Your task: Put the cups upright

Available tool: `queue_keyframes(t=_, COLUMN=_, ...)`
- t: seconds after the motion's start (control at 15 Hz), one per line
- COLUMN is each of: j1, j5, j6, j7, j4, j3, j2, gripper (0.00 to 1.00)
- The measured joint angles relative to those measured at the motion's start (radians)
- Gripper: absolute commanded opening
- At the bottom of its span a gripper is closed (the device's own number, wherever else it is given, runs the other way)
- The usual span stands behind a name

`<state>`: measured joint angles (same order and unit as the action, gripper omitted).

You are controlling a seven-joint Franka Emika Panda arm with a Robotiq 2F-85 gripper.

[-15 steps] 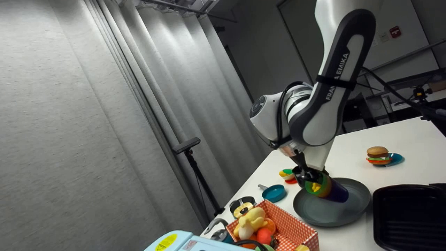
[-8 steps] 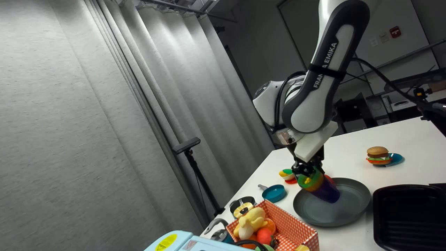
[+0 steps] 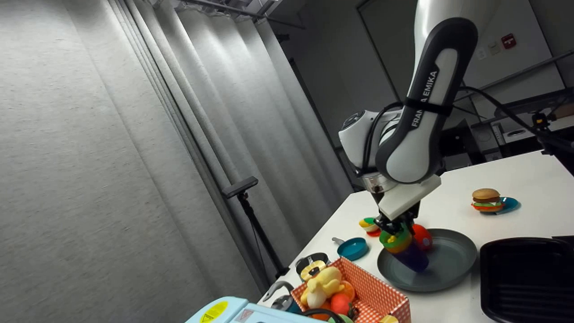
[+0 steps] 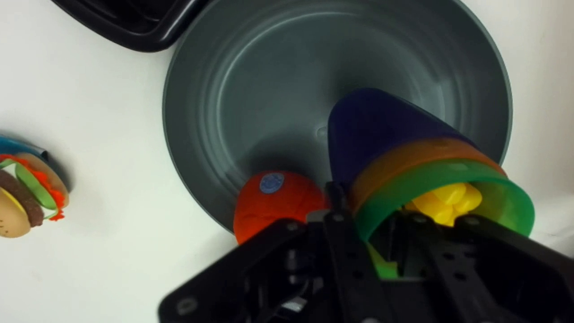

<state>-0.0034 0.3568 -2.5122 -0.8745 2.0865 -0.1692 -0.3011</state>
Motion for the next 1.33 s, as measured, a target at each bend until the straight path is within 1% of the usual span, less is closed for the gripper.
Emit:
queue_keyframes(t=0.33, j1=0.0, j5=0.0, j6=-0.073, j7=-0.036, j4=0.035, j3=-0.02, j2=-0.016, gripper=0.03)
queue_keyframes(t=0.4, j1=0.001, j5=0.0, j6=-0.08, j7=-0.038, j4=0.039, j3=-0.024, j2=-0.016, gripper=0.14)
queue_keyframes(t=0.47, j1=0.001, j5=0.0, j6=-0.082, j7=-0.038, j4=0.042, j3=-0.027, j2=-0.016, gripper=0.39)
queue_keyframes(t=0.53, j1=0.001, j5=0.0, j6=-0.082, j7=-0.038, j4=0.045, j3=-0.029, j2=-0.016, gripper=0.4)
queue_keyframes(t=0.6, j1=0.002, j5=0.0, j6=-0.082, j7=-0.038, j4=0.049, j3=-0.031, j2=-0.016, gripper=0.44)
queue_keyframes(t=0.73, j1=0.002, j5=0.0, j6=-0.082, j7=-0.038, j4=0.063, j3=-0.032, j2=-0.015, gripper=0.59)
queue_keyframes(t=0.8, j1=0.003, j5=0.0, j6=-0.082, j7=-0.038, j4=0.07, j3=-0.032, j2=-0.014, gripper=0.68)
queue_keyframes(t=1.07, j1=0.008, j5=0.0, j6=-0.082, j7=-0.038, j4=0.099, j3=-0.033, j2=0.001, gripper=0.96)
queue_keyframes(t=1.13, j1=0.009, j5=0.0, j6=-0.082, j7=-0.037, j4=0.104, j3=-0.033, j2=0.006, gripper=1.0)
queue_keyframes(t=1.33, j1=0.011, j5=0.0, j6=-0.082, j7=-0.037, j4=0.116, j3=-0.033, j2=0.032, gripper=1.0)
